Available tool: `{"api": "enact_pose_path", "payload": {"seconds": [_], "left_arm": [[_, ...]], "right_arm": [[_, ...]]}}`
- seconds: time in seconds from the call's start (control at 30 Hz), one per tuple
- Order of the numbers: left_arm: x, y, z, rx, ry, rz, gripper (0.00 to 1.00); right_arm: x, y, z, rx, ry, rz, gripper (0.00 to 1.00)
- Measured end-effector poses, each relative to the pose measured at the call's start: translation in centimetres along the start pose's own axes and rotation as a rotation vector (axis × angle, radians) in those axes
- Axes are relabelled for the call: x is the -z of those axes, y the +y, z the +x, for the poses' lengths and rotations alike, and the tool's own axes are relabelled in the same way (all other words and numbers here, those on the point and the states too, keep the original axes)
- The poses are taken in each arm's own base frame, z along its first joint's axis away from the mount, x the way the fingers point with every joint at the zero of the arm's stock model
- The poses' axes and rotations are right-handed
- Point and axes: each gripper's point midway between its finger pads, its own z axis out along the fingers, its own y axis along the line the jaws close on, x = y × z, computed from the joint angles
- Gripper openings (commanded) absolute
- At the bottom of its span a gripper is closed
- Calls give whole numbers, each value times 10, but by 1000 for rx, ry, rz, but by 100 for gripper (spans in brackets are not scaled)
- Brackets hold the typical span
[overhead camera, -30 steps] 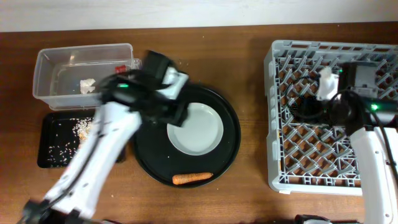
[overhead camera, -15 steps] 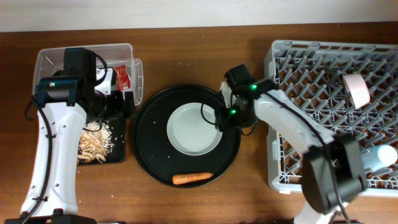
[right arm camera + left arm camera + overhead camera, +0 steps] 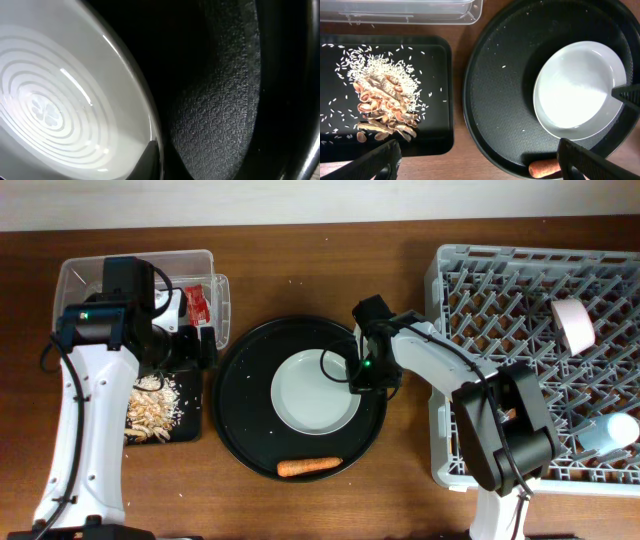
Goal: Sort waste into correct bins and load items into the dishwasher rack
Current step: 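Grasp the grey plate rim with the right gripper and lift it, then stand the grey plate upright in the dish rack with the right gripper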
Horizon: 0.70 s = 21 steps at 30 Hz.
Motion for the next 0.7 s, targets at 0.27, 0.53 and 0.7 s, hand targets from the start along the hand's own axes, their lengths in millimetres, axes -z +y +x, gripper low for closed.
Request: {"api": "enact_pose_path", "payload": {"seconds": [0.27,0.53,0.7], "left_arm": [[0,0,0,0,0,0,99],[0,0,0,0,0,0,99],[0,0,0,0,0,0,99]], "right_arm": [[78,-7,-21,-30,-150,25,4],[278,-106,-30,-106,-662,478,4],[362,-200,-4,-337,-785,979,4]]}}
